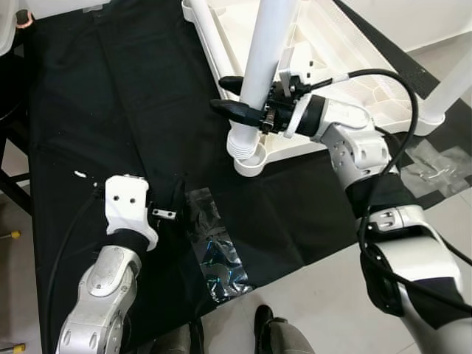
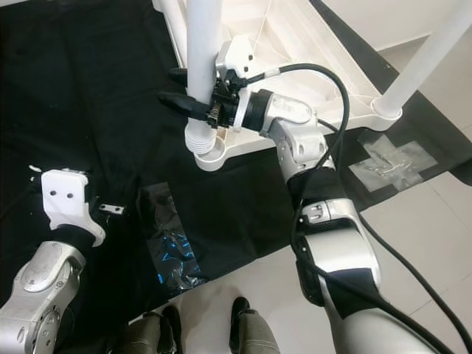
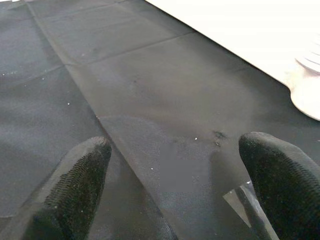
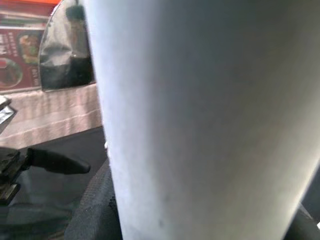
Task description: Building children table
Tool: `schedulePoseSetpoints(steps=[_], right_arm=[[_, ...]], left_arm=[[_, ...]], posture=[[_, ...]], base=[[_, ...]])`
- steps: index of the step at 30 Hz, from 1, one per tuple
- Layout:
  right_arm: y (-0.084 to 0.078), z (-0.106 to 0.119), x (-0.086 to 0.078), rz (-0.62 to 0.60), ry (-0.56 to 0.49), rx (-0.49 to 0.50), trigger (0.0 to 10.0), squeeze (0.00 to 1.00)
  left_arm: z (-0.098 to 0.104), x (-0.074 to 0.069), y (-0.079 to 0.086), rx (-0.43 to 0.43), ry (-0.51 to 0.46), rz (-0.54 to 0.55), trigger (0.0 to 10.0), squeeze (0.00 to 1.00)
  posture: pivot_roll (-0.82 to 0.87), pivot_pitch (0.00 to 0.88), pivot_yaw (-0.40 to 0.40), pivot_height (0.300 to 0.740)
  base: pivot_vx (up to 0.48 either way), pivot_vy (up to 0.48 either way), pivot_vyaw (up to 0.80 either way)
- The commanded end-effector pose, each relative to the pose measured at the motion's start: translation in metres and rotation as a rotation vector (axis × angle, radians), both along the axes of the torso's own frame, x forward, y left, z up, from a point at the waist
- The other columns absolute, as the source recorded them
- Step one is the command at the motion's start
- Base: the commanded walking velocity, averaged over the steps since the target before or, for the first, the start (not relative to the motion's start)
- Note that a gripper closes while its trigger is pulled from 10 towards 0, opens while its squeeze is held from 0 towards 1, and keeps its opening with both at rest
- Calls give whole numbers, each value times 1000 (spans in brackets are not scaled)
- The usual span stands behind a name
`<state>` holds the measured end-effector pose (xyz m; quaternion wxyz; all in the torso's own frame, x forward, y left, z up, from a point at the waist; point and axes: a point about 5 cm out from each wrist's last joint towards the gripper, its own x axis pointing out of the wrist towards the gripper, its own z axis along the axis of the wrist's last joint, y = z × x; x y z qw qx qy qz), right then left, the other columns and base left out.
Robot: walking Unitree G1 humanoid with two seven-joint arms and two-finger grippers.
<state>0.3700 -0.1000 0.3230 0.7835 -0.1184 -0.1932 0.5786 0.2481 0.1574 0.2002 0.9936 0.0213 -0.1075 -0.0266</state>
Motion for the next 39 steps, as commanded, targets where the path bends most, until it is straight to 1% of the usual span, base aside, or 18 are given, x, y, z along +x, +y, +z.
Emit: schedulePoseSetpoints(steps=[1,4,6,8,10,14,15,17,19,21,24,26,29,32,34,37,39], right_arm=[[-1,-7,-1,44,29,-42,10000,0],[-2,-8,-2,74,36,-58,10000,0],[-2,-9,-6,129,53,-76,10000,0],[-2,-9,-6,129,53,-76,10000,0],[1,-13,-10,185,67,-97,10000,0],[2,-16,-12,211,74,-113,10000,0],[3,-19,-14,239,86,-136,10000,0],[3,-21,-14,251,92,-147,10000,0],[0,-27,-19,312,120,-215,10000,0],[-4,-30,-22,361,139,-258,10000,0],[-4,-31,-23,369,142,-263,10000,0],[-5,-29,-20,348,138,-263,10000,0],[-10,-35,-23,397,196,-325,10000,0],[-11,-38,-26,413,212,-348,10000,0],[-13,-41,-31,432,223,-379,10000,0],[-14,-41,-30,421,211,-378,10000,0],[-14,-38,-24,377,191,-370,10000,0]], left_arm=[[-4,-4,0,-7,25,4,10000,0],[-4,-4,0,-9,27,4,10000,0],[-4,-4,-1,-12,27,4,10000,0],[-4,-4,-1,-12,27,4,10000,0],[-2,-4,-2,-16,24,5,10000,0],[-2,-4,-2,-18,23,6,10000,0],[-1,-4,-1,-18,22,9,10000,0],[-1,-4,-1,-18,21,10,10000,0],[-1,-4,-1,-19,20,11,10000,0],[-1,-4,-1,-19,19,10,10000,0],[-1,-4,-1,-19,19,10,10000,0],[-1,-4,-2,-20,20,10,10000,0],[0,-4,-2,-20,21,8,10000,0],[0,-4,-2,-20,21,8,10000,0],[0,-4,-2,-20,21,10,10000,0],[0,-4,-2,-20,21,12,10000,0],[0,-3,-2,-19,21,9,10000,0]], posture=[[39,373,-22,740],[35,376,-24,740],[33,376,-27,740],[33,376,-27,740],[35,375,-29,740],[36,375,-29,740],[36,374,-31,740],[36,374,-31,740],[34,375,-31,740],[34,375,-31,740],[34,375,-31,740],[33,374,-32,740],[35,375,-33,740],[35,375,-33,740],[37,375,-33,740],[37,375,-33,740],[34,378,-30,740]], base=[[0,0,0],[0,0,0],[0,0,0],[0,0,0],[0,0,0],[0,0,0],[0,0,0],[0,0,0],[0,0,0],[0,0,0],[0,0,0],[0,0,0],[0,0,0],[0,0,0],[0,0,0],[0,0,0],[0,0,0]])
